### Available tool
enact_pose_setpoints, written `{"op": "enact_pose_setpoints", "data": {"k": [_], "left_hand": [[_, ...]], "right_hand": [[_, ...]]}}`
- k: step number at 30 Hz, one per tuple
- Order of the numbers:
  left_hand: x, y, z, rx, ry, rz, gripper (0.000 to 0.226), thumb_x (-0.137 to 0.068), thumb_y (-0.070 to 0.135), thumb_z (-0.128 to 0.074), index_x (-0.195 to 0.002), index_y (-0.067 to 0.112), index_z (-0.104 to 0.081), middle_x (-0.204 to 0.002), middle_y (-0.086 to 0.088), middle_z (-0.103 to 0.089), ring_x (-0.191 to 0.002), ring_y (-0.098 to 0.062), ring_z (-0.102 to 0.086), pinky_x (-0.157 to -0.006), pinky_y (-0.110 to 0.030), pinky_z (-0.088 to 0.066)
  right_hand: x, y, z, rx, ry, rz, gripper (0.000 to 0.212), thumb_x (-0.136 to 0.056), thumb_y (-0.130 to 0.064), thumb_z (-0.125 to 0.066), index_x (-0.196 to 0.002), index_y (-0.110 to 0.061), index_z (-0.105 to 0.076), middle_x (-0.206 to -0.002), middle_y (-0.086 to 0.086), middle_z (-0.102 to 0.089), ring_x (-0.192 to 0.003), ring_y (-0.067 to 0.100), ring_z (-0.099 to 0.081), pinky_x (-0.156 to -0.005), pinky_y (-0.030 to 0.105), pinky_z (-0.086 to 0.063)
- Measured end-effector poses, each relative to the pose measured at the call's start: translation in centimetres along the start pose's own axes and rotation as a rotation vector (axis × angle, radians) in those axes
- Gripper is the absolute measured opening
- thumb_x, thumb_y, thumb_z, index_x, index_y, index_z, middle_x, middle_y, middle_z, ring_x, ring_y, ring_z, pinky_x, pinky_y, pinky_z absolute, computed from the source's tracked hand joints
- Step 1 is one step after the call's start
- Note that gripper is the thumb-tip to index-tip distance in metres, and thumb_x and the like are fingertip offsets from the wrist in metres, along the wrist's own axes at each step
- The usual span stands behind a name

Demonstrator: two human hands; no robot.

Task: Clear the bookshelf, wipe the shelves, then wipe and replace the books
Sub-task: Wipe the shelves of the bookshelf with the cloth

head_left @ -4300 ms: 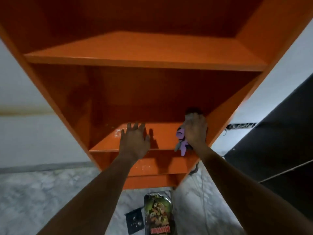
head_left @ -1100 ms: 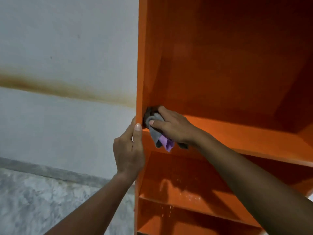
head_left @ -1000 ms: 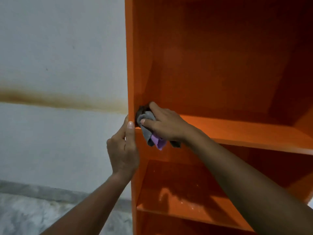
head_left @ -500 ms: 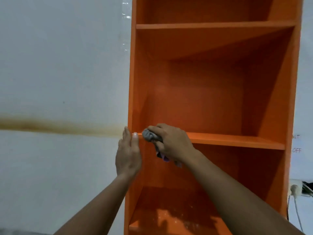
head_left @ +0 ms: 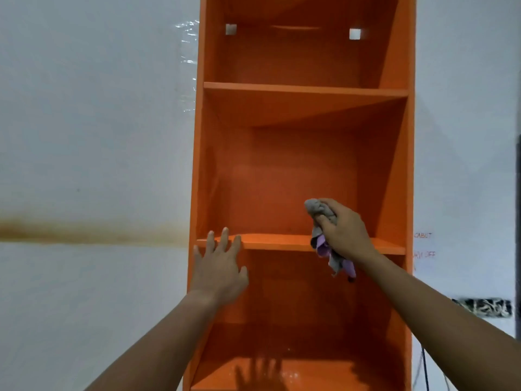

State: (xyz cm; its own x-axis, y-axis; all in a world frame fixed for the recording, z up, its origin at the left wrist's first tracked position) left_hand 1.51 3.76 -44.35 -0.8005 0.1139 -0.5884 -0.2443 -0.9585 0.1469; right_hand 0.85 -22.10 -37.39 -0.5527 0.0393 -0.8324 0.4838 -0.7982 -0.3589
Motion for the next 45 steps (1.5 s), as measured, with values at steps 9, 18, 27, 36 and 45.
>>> {"op": "enact_pose_setpoints", "data": {"k": [9,18,27,36,45], "left_hand": [[-4.4,5.4,-0.2,0.024,-0.100,-0.159,0.055,-0.108,0.044,-0.025,-0.158,0.022,-0.030,-0.167,-0.003,-0.024,-0.156,-0.030,-0.012,-0.123,-0.058,-0.004],[-6.8,3.1,-2.5,0.237,0.212,-0.013,0.055,-0.107,0.046,-0.029,-0.154,0.020,-0.038,-0.161,-0.004,-0.038,-0.154,-0.024,-0.021,-0.125,-0.042,-0.010],[-4.9,-2.5,-3.2,0.392,0.606,-0.040,0.058,-0.101,0.040,-0.032,-0.156,0.020,-0.034,-0.165,0.000,-0.023,-0.155,-0.015,-0.006,-0.124,-0.038,0.001],[-2.5,-6.4,-1.5,0.966,0.395,0.157,0.068,-0.102,0.062,-0.021,-0.149,0.021,-0.049,-0.123,-0.003,-0.068,-0.112,-0.025,-0.066,-0.096,-0.043,-0.055],[0.9,-6.5,-0.4,1.077,0.139,0.219,0.041,-0.105,0.056,-0.014,-0.130,0.047,-0.046,-0.126,0.009,-0.055,-0.121,-0.017,-0.055,-0.101,-0.037,-0.044]], "right_hand": [[-5.6,11.8,0.5,0.361,-0.472,-0.489,0.035,-0.098,-0.039,-0.040,-0.118,-0.021,-0.064,-0.116,0.008,-0.064,-0.101,0.026,-0.061,-0.089,0.042,-0.050],[-8.7,6.8,-7.7,0.387,-0.808,-0.265,0.037,-0.109,-0.021,-0.031,-0.119,0.000,-0.060,-0.132,0.019,-0.056,-0.100,0.030,-0.050,-0.086,0.040,-0.037],[-6.2,-5.6,-13.9,0.201,-0.832,-0.062,0.038,-0.109,-0.022,-0.037,-0.138,-0.005,-0.055,-0.144,0.022,-0.052,-0.127,0.039,-0.051,-0.106,0.048,-0.043],[-2.3,-14.0,-18.2,0.159,-0.484,-0.007,0.025,-0.098,-0.029,-0.044,-0.105,-0.016,-0.064,-0.120,0.017,-0.068,-0.109,0.042,-0.062,-0.077,0.041,-0.039],[2.9,-11.9,-18.7,0.119,-0.153,0.353,0.044,-0.100,-0.022,-0.059,-0.143,-0.026,-0.058,-0.145,0.000,-0.059,-0.132,0.024,-0.055,-0.110,0.045,-0.045]]}}
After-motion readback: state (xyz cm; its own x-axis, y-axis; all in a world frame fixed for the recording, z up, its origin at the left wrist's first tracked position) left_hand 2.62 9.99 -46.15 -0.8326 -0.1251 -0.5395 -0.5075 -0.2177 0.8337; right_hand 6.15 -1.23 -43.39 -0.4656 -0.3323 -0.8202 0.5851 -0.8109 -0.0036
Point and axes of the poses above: each hand's wrist, its own x-axis away from the middle knuckle, its own z-axis out of the back of the hand, y = z × x, the point moved 1 cm from there along -x, towards the middle knuckle
